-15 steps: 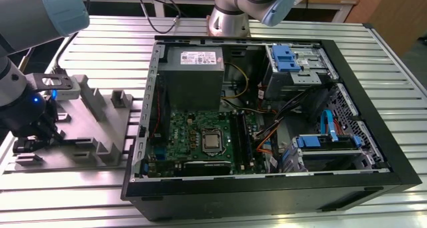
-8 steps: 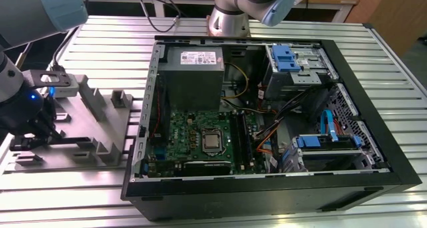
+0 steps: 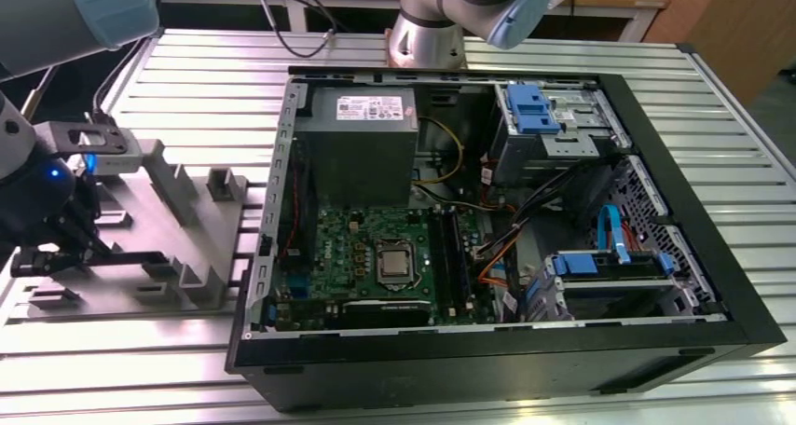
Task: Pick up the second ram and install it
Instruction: 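Pick up the second ram and move it above second insertion slot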
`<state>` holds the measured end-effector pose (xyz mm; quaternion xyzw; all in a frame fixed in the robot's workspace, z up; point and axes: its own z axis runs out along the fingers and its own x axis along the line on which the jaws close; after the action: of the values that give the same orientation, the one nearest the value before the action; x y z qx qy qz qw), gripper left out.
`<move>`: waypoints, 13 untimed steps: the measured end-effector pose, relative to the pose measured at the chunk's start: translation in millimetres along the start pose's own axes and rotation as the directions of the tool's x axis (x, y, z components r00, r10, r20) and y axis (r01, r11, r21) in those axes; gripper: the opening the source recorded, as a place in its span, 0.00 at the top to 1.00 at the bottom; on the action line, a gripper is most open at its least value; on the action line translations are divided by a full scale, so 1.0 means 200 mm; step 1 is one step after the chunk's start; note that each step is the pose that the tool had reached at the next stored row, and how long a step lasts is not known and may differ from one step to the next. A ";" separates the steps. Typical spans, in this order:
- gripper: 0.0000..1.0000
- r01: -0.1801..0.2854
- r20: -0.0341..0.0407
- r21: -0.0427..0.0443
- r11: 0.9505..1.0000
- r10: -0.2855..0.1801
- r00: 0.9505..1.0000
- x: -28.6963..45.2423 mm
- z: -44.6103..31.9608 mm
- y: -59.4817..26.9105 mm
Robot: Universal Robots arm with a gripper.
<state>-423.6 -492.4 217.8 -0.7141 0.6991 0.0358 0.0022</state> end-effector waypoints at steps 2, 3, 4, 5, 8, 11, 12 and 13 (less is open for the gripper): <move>0.89 0.000 0.000 0.000 1.000 0.000 1.000 -0.001 -0.015 0.001; 0.89 0.000 0.000 0.000 1.000 0.000 1.000 -0.001 -0.021 0.001; 0.89 0.000 0.000 0.000 1.000 0.000 1.000 -0.002 -0.028 0.001; 0.89 0.000 0.000 0.000 1.000 0.000 1.000 -0.002 -0.036 0.002; 0.89 0.000 0.000 0.000 1.000 0.000 1.000 -0.003 -0.060 0.003; 0.89 0.000 0.000 0.000 1.000 0.000 1.000 -0.004 -0.082 0.004; 0.89 0.000 0.000 0.000 1.000 0.000 1.000 -0.005 -0.089 0.004; 0.89 0.000 0.000 0.000 1.000 0.000 1.000 -0.005 -0.097 0.005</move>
<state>-423.6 -492.4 237.3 -0.7141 0.6991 0.0357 0.0022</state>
